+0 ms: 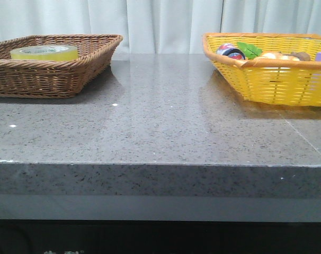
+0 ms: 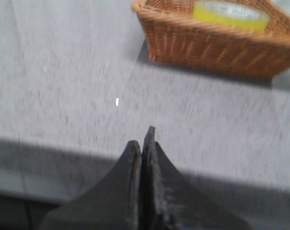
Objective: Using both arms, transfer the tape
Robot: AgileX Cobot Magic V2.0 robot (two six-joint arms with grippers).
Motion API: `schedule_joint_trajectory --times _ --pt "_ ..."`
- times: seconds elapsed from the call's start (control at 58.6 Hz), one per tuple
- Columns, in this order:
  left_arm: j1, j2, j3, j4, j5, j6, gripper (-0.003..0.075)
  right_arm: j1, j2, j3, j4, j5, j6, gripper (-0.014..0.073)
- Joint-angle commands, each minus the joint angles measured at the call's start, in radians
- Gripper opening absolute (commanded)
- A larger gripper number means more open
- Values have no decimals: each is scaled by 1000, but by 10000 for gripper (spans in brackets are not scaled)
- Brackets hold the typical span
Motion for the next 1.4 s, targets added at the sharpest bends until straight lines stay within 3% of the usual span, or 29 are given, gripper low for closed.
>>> schedule_joint_trajectory --times 0.0,1.041,1.212,1.382 --pt "2 -21 36 -3 -121 -3 -20 -4 5 -26 6 -74 -10 -69" --pt "2 -19 38 -3 -128 -3 -20 -4 5 -13 -3 -98 -10 -69" --pt "2 -19 38 -3 -128 -3 -20 -29 -55 96 -103 -175 -10 -69" --pt "2 -19 38 -3 -128 -3 -20 -108 -229 263 -105 -177 -10 -69"
